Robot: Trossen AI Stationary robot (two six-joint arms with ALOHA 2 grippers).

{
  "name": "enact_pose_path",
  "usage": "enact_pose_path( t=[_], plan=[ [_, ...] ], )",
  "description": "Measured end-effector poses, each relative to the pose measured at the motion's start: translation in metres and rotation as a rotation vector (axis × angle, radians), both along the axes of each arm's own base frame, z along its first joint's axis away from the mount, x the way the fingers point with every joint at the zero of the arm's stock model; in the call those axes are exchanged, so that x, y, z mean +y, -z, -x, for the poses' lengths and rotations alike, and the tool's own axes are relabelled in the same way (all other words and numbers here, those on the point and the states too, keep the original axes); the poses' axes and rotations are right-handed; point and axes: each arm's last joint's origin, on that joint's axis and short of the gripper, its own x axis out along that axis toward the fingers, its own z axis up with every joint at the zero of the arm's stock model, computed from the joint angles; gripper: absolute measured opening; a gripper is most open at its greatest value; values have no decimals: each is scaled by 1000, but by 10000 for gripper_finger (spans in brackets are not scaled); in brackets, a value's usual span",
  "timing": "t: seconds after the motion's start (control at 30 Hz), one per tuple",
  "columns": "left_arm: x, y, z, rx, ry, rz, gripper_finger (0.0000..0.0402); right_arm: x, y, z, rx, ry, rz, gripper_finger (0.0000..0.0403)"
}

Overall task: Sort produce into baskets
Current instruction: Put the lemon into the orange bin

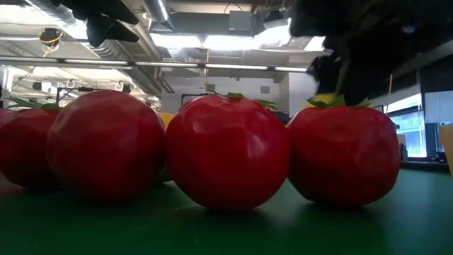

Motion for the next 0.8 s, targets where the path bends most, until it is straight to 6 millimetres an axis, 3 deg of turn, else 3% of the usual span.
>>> enact_pose_path(
  t=[0.27,0.57,0.8],
  plan=[
    [0,0,0,4,-1,1,209,22,-25,46,110,32,-29,252],
    [0,0,0,4,-1,1,209,65,-47,108,161,154,-155,252],
    [0,0,0,4,0,1,209,90,-50,156,230,332,-206,252]
  ],
)
